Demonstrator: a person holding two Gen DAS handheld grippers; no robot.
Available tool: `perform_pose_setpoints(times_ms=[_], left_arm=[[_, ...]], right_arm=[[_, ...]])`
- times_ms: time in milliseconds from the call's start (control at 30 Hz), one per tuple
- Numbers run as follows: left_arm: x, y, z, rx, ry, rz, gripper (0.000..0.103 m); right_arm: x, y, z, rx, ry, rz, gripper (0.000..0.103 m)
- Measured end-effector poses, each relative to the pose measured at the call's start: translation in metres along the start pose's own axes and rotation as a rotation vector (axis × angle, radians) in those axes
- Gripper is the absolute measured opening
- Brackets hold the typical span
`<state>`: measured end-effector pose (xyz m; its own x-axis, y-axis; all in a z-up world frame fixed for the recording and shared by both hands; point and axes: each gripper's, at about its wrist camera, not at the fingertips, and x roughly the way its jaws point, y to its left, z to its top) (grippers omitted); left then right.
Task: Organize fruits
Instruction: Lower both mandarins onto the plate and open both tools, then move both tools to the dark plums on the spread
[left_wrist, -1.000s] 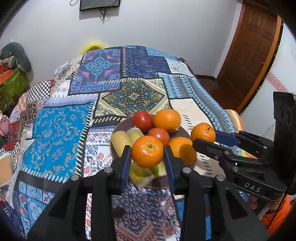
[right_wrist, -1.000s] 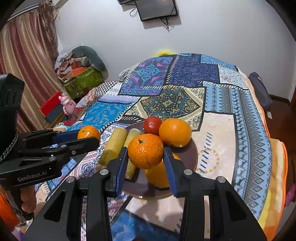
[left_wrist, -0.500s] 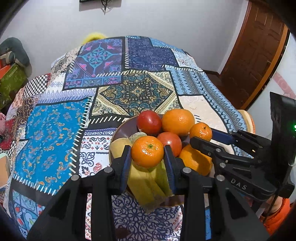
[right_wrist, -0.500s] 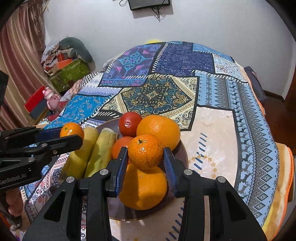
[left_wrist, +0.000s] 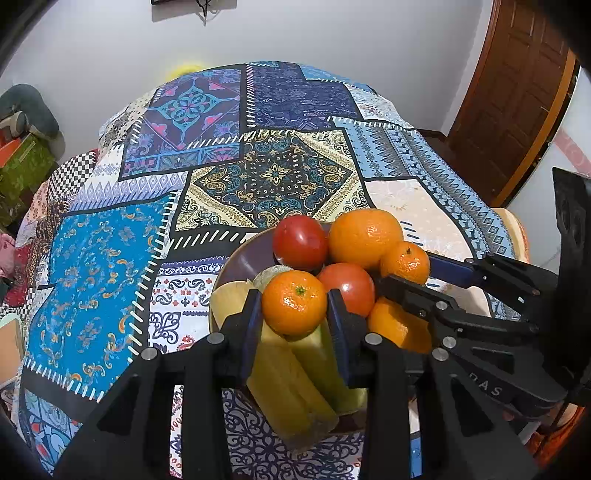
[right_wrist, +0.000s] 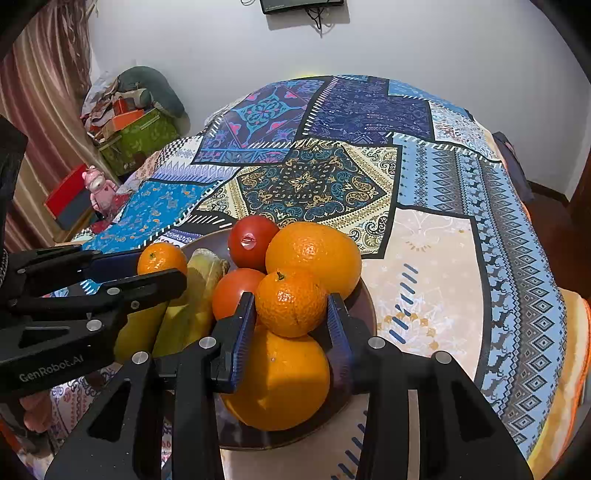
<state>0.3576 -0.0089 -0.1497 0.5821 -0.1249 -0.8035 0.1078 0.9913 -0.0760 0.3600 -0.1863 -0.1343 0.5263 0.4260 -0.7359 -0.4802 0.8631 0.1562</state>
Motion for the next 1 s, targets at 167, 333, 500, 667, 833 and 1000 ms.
perform_pose_setpoints(times_ms=[167,333,500,667,833,1000], left_arm=[[0.001,0.002,0.002,-0.023,0.01,-0.008,0.039],[-0.009,0.003,-0.001,-0.044,0.002,-0.03,0.046],[-0.031,0.002,-0.007,-0.036,-0.025,-0.035,0.046],[-0.06,0.007,-0.015,-0.031,-0.054,-0.026,0.046],[-0.092,0.019,-0.03,-0.04,-0.084,-0.011,0.049],[-0.114,0.031,-0.051,-0.042,-0.088,0.0,0.054]], right_arm=[[-0.001,0.0,-0.002,-0.001,0.019,-0.002,0.041],[-0.014,0.001,-0.003,-0.013,-0.004,-0.017,0.051],[-0.034,0.004,-0.002,-0.022,-0.028,-0.013,0.051],[-0.052,0.009,-0.005,-0.026,-0.048,-0.016,0.051],[-0.076,0.013,-0.013,-0.019,-0.071,-0.021,0.052],[-0.089,0.016,-0.03,-0.016,-0.076,-0.049,0.061]])
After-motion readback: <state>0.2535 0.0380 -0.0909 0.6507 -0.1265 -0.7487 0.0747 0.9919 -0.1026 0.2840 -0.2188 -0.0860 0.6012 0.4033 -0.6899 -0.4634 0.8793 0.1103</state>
